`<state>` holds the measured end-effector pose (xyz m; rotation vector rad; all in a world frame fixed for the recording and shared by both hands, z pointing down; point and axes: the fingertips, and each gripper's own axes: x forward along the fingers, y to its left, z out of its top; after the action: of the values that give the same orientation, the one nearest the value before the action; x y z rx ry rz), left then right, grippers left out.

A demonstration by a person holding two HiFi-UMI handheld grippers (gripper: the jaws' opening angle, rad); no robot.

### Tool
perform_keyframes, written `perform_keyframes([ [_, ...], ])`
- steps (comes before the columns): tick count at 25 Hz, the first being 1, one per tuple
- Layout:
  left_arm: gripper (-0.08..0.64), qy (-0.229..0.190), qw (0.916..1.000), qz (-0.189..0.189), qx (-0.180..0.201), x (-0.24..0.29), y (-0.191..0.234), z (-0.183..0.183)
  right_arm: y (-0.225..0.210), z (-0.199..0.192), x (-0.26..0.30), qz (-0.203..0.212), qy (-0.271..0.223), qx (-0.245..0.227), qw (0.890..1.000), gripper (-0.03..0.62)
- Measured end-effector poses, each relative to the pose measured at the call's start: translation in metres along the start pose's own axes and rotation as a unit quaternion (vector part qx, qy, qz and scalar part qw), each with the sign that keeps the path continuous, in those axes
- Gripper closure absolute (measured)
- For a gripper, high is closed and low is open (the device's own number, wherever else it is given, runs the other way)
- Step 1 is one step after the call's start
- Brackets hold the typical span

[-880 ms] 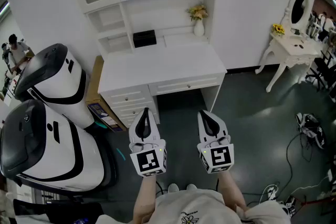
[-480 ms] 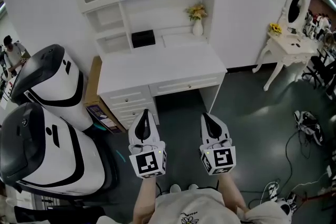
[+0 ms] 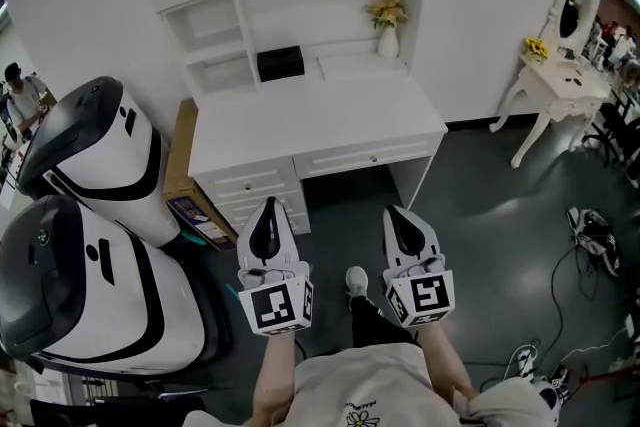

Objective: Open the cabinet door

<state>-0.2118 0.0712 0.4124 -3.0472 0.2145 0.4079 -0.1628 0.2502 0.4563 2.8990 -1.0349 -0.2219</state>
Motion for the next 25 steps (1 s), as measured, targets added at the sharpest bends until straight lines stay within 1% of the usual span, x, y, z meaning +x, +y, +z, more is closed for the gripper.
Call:
perform_keyframes([
  [5, 0.557, -0.01, 0.9999, 0.01, 0.007, 0.035, 0.008, -0.027, 0.001, -0.031, 0.04, 0.031, 0.002, -0.002, 1.0, 0.592],
  [9, 0.557, 0.005, 0.9995, 0.019, 0.024, 0.069, 0.018, -0.042, -0.006, -0.052, 0.093, 0.052, 0.016, 0.009, 0.998, 0.592],
  [12, 0.557, 0.01, 0.9988, 0.04, 0.025, 0.099, 0.039, -0.046, -0.008, -0.053, 0.142, 0.073, 0.018, 0.015, 0.997, 0.592],
  [14, 0.557, 0.014, 0.998, 0.058, 0.022, 0.122, 0.054, -0.054, -0.009, -0.052, 0.174, 0.091, 0.017, 0.009, 0.996, 0.592],
  [17, 0.557, 0.004, 0.997, 0.075, 0.02, 0.168, 0.07, -0.058, -0.015, -0.044, 0.227, 0.116, 0.001, -0.011, 0.993, 0.592],
  [19, 0.557, -0.009, 0.9971, 0.073, 0.019, 0.203, 0.074, -0.056, -0.021, -0.034, 0.264, 0.13, -0.014, -0.038, 0.991, 0.592],
  [21, 0.557, -0.011, 0.9967, 0.074, 0.032, 0.233, 0.076, -0.053, -0.029, -0.027, 0.298, 0.142, -0.024, -0.054, 0.988, 0.592],
  [23, 0.557, -0.008, 0.9953, 0.086, 0.045, 0.258, 0.082, -0.053, -0.036, -0.024, 0.327, 0.156, -0.024, -0.056, 0.986, 0.592],
  [25, 0.557, -0.006, 0.9941, 0.098, 0.046, 0.282, 0.09, -0.057, -0.044, -0.025, 0.356, 0.168, -0.023, -0.056, 0.984, 0.592],
])
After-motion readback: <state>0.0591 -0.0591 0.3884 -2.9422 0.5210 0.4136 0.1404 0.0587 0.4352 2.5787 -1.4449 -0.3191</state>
